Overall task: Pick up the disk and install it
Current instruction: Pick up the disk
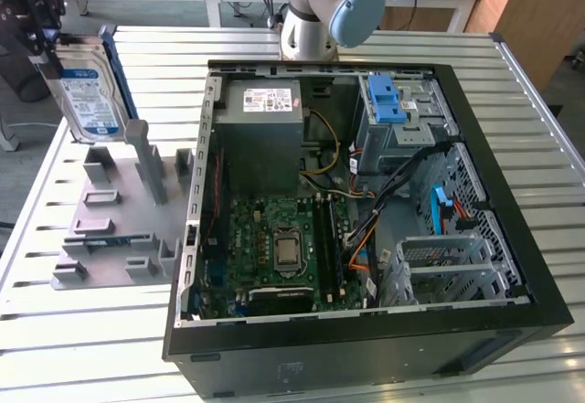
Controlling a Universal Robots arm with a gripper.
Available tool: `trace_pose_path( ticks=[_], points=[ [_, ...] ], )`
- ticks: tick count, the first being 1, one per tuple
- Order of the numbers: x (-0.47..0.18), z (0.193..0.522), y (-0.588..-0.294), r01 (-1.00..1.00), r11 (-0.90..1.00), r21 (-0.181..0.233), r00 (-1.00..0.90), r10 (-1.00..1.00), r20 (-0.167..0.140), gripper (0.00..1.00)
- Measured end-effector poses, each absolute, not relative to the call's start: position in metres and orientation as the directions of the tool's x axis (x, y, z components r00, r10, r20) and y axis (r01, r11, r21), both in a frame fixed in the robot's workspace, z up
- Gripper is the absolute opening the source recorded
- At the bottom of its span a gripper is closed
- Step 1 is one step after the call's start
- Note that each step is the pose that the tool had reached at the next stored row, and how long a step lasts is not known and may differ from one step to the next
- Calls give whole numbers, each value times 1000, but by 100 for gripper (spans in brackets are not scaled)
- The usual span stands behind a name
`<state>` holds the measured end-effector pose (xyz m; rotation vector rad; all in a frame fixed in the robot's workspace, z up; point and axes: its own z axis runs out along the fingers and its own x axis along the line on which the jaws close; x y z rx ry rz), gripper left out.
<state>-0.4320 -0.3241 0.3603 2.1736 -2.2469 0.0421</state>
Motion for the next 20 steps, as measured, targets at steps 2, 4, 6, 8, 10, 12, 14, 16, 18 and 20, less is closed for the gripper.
trace_pose_path(
  ticks=[2, 4, 6, 8, 10, 12, 14, 16, 18, 20],
  points=[
    [-432, 361, -324, -999, 33, -9, -33, -999, 30, 36],
    [-432, 362, -324, -999, 33, -9, -33, -999, 30, 36],
    [-432, 363, -324, -999, 33, -9, -33, -999, 30, 36],
    [-432, 364, -324, -999, 33, -9, -33, -999, 30, 36],
    [-432, 366, -324, -999, 33, -9, -33, -999, 30, 36],
    [-432, 368, -324, -999, 33, -9, -33, -999, 29, 36],
    [-432, 369, -324, -999, 33, -9, -33, -999, 30, 36],
    [-432, 371, -324, -999, 33, -9, -33, -999, 30, 36],
    [-432, 373, -324, -999, 33, -9, -33, -999, 29, 36],
    [-432, 374, -324, -999, 33, -9, -33, -999, 29, 36]
  ],
)
